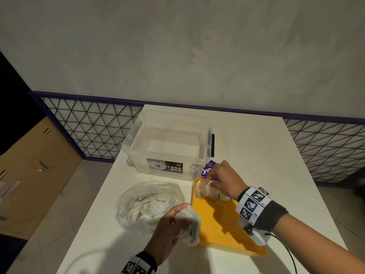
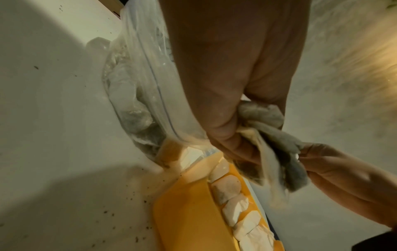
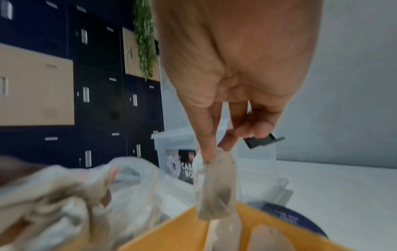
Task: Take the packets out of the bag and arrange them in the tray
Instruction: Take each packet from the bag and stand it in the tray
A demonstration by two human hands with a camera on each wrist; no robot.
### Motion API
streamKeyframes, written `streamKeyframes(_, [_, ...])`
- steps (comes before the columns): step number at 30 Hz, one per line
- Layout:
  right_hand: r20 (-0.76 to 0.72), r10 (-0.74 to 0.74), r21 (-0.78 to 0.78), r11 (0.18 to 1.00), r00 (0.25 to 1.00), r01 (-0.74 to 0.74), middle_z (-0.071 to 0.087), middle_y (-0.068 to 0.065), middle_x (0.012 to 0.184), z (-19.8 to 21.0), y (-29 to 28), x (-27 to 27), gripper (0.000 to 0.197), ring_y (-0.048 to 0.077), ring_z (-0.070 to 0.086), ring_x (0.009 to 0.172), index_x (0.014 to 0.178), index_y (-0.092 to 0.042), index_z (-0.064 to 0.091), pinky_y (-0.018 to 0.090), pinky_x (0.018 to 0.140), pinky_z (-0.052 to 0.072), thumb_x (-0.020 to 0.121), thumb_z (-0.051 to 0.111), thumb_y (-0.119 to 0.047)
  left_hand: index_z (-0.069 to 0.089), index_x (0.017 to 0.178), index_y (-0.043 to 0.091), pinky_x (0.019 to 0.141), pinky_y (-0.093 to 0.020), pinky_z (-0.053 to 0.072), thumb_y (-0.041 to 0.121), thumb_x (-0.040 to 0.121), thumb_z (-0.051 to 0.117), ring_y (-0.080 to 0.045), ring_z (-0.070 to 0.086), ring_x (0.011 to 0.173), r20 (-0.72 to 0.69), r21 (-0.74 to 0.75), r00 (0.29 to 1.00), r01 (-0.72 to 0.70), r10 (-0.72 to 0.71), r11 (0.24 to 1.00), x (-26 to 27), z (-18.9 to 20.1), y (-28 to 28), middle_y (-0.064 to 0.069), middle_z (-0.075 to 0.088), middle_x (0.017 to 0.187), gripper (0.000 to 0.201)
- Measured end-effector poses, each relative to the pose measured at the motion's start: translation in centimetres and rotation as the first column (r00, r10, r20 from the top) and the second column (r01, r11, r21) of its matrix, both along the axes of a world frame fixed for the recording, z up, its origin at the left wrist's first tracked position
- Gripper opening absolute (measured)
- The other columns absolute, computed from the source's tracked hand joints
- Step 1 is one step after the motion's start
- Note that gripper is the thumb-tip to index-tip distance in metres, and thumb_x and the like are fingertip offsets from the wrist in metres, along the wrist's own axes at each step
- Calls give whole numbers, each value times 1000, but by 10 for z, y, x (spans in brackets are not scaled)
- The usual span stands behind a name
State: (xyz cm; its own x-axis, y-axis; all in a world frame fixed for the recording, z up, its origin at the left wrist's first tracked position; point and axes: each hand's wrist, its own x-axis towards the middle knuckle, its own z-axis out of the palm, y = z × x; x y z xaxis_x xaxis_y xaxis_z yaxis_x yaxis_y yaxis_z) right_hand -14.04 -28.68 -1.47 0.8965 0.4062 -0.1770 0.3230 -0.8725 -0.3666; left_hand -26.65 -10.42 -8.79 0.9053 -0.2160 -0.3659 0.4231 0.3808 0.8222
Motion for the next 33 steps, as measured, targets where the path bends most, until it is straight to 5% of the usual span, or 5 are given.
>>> streamKeyframes(7, [-25, 14, -82, 996, 1000, -16, 62, 3, 102, -45, 8, -5, 15, 21, 50, 103, 97, -23, 64, 25, 78, 35, 86, 57, -16, 63, 104, -1, 63, -28, 53, 29, 58, 79, -21, 63, 76, 1, 4, 1000, -31, 31, 999, 1, -7, 0, -16, 65, 86, 57])
streamKeyframes(15, [74, -4, -56, 998, 997, 8, 64, 1, 105, -62, 14, 1, 13, 15, 43, 97, 98, -20, 66, 22, 76, 26, 88, 58, -22, 59, 120, 4, 81, -41, 53, 16, 69, 76, -36, 61, 100, -95, 28, 993, -73, 75, 997, 3, -17, 2, -30, 61, 117, 55])
streamKeyframes(22, [104, -4, -53, 999, 995, 9, 66, 2, 101, -71, 20, 5, 16, 19, 46, 101, 100, -20, 65, 28, 85, 32, 91, 53, -24, 61, 113, 4, 71, -30, 56, 4, 70, 73, -28, 61, 96, -91, -24, 993, -80, 77, 997, 5, -9, 2, -19, 65, 106, 44])
streamKeyframes(33, [196, 75, -96, 994, 978, -57, 65, 1, 105, -71, 17, 6, 13, 21, 46, 101, 98, -19, 59, 31, 88, 33, 88, 55, -27, 63, 109, 7, 70, -29, 57, 3, 66, 66, -24, 66, 88, -88, -64, 994, -75, 69, 995, 8, -4, 1, -12, 71, 96, 43])
